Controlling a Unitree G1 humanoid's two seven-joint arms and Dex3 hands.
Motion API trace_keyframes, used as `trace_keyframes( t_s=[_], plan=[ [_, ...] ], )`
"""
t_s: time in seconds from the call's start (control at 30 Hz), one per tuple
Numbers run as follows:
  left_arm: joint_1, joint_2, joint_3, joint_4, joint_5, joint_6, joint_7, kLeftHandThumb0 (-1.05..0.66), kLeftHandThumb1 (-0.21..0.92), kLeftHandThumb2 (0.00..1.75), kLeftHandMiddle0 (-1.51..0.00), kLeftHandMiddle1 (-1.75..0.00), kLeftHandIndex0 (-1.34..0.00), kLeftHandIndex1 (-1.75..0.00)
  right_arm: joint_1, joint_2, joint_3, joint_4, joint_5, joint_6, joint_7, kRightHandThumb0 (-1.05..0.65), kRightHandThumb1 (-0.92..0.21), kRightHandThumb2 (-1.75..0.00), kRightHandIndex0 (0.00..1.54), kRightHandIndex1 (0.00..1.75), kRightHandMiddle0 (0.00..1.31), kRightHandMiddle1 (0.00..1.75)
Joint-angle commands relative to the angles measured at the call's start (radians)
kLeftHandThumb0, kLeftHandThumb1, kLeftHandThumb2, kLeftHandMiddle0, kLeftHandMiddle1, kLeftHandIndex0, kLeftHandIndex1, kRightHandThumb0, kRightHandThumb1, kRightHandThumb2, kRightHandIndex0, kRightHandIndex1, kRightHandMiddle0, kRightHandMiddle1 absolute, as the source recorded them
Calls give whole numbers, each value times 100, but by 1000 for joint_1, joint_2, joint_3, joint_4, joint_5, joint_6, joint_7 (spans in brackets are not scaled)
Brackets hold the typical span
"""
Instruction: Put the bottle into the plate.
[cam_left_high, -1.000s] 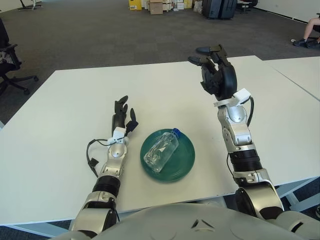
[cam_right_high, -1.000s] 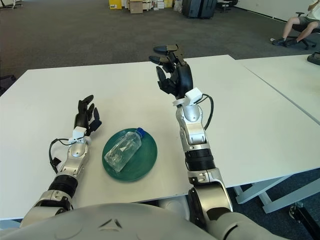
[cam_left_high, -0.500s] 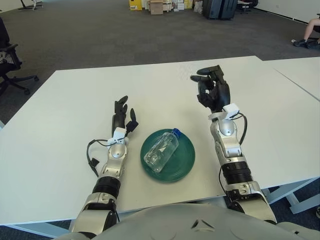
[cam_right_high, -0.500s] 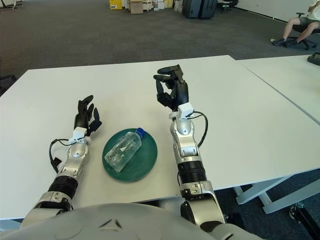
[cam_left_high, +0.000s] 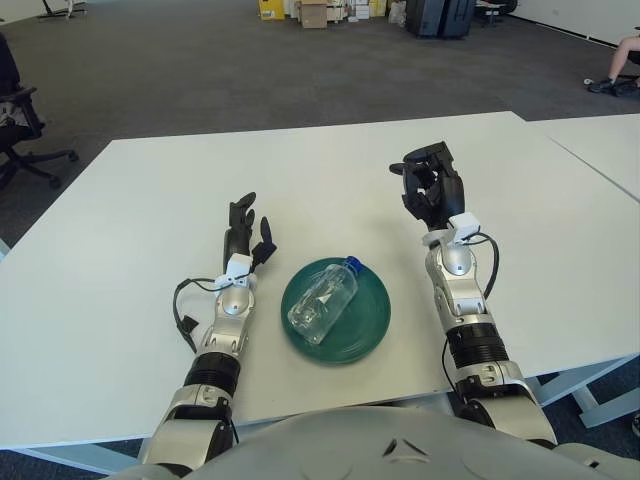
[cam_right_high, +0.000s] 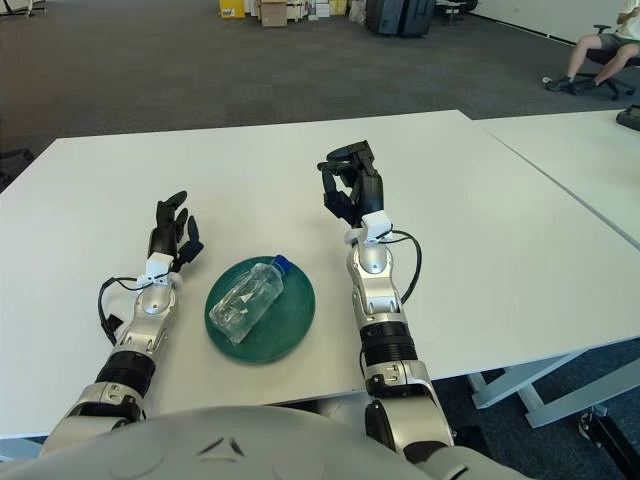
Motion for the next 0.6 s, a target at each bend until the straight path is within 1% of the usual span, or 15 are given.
trace_keyframes(
  t_s=[0.0,0.13,0.27,0.4,0.57],
  plan=[
    [-3,8,4,-19,2,14,4,-77,92,89,-36,0,0,-80,7,-8,8,116,-33,34,-10,-35,-92,-51,43,102,20,173],
    [-8,9,4,-14,4,21,5,-77,92,89,-36,-1,0,-80,7,-24,18,171,-49,48,5,-35,-92,-52,41,95,18,174],
    [-7,9,4,-16,2,22,1,-77,92,89,-37,-1,0,-81,-4,-32,25,212,-66,61,-2,-35,-92,-52,38,90,18,175],
    [-4,10,4,-18,-1,24,-6,-77,92,88,-37,-1,0,-80,-18,-27,30,274,-90,47,-37,-35,-92,-52,38,89,18,175],
    [-6,12,5,-16,-2,22,-8,-76,92,88,-36,-1,0,-80,-27,-26,34,300,-106,36,-63,-35,-92,-52,38,90,19,175]
  ],
)
